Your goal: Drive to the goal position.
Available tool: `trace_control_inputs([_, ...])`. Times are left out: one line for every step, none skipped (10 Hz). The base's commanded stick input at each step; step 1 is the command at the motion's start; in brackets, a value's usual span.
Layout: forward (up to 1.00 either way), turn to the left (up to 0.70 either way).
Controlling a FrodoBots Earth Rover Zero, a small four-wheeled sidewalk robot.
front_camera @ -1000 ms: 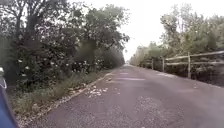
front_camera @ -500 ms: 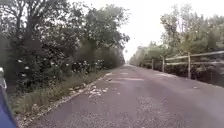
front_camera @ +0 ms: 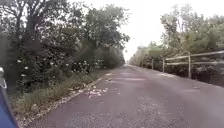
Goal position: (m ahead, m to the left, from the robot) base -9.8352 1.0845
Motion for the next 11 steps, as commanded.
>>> trace_control_inputs([0.09,0.00])
trace_control_inputs([0.09,0.00])
trace_control_inputs([0.09,0.00])
trace_control_inputs([0.09,0.00])
trace_control_inputs([0.09,0.00])
trace_control_inputs([0.09,0.00])
trace_control_inputs([0.09,0.00])
trace_control_inputs([0.09,0.00])
trace_control_inputs([0.09,0.00])
trace_control_inputs([0.09,0.00])
trace_control_inputs([0.09,0.00])
